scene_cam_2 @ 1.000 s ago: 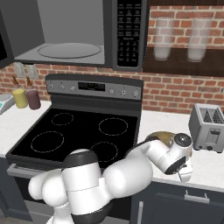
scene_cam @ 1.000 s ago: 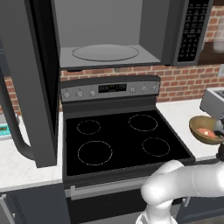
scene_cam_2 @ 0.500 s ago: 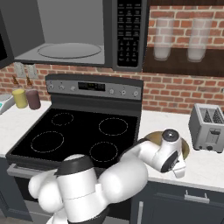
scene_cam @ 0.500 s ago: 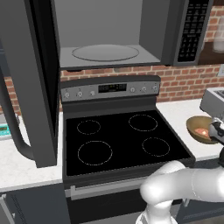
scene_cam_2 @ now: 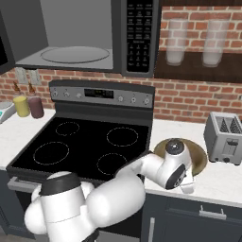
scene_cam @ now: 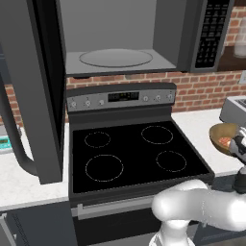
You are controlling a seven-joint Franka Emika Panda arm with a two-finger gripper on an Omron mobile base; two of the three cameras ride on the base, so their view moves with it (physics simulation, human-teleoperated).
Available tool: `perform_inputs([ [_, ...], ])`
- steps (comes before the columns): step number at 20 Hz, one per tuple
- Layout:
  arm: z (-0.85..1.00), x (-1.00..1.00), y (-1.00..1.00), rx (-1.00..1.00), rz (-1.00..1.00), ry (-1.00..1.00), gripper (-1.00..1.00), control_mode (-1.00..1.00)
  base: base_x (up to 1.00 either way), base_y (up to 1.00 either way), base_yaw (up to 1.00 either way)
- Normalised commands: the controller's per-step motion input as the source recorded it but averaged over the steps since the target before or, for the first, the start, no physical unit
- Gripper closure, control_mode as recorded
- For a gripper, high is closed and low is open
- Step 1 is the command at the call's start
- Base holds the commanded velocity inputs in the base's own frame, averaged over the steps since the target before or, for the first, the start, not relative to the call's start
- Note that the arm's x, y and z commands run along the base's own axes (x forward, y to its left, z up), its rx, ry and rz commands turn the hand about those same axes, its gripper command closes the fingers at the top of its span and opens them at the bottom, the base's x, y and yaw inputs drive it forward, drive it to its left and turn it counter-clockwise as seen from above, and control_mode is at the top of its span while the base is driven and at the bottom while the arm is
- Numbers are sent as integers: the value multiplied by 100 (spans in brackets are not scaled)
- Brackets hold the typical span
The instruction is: Open the microwave, place the bowl with waffle inside the microwave, then close the microwave door and turn it on.
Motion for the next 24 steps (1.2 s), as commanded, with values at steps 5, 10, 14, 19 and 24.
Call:
perform_inputs([
  [5, 91, -80, 15, 0, -5, -21, 100, -100, 0, 0, 0],
  [10, 100, -75, 50, 0, 4, -20, 100, -100, 0, 0, 0],
  [14, 96, -49, 66, 0, 18, -18, 100, -100, 0, 0, 0],
  [19, 86, -29, 69, 0, 27, -14, 100, -100, 0, 0, 0],
  [24, 89, -19, 65, -1, 31, -4, 100, -100, 0, 0, 0],
])
